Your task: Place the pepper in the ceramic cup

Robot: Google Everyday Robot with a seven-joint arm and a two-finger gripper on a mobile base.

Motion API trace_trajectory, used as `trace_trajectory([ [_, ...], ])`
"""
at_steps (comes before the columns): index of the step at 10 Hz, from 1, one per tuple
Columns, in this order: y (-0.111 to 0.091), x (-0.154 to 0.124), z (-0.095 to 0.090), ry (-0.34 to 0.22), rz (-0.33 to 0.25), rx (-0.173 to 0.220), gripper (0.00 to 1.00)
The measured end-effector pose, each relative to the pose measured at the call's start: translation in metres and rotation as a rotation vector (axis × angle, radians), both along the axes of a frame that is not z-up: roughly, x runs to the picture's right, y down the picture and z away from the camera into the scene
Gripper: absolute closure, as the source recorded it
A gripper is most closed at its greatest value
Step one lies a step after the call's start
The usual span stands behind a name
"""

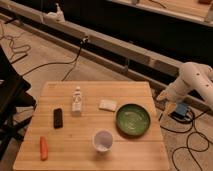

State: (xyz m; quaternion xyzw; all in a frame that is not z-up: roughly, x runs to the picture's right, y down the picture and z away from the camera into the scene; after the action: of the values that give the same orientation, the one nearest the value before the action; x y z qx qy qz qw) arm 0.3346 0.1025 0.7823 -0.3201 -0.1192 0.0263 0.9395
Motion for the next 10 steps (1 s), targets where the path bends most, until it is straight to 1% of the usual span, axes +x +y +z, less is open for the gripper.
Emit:
trace_trajectory([
  [1, -0.003, 0.001, -0.002, 0.0, -0.006, 0.005, 0.38],
  [2, -0.008, 0.004, -0.006, -0.002, -0.037, 0.012, 0.38],
  [3, -0.017, 0.005, -0.013, -0.011, -0.099, 0.023, 0.38],
  [4, -0.03, -0.003, -0.021, -0.036, -0.188, 0.038, 0.38],
  [5, -0.04, -0.021, -0.026, -0.078, -0.274, 0.052, 0.38],
  [6, -0.049, -0.049, -0.03, -0.133, -0.364, 0.067, 0.38],
  [7, -0.054, -0.08, -0.034, -0.191, -0.441, 0.081, 0.38],
  [8, -0.059, -0.117, -0.039, -0.259, -0.509, 0.103, 0.38],
  [9, -0.058, -0.167, -0.045, -0.352, -0.554, 0.128, 0.38],
  [10, -0.054, -0.201, -0.05, -0.412, -0.577, 0.142, 0.38],
])
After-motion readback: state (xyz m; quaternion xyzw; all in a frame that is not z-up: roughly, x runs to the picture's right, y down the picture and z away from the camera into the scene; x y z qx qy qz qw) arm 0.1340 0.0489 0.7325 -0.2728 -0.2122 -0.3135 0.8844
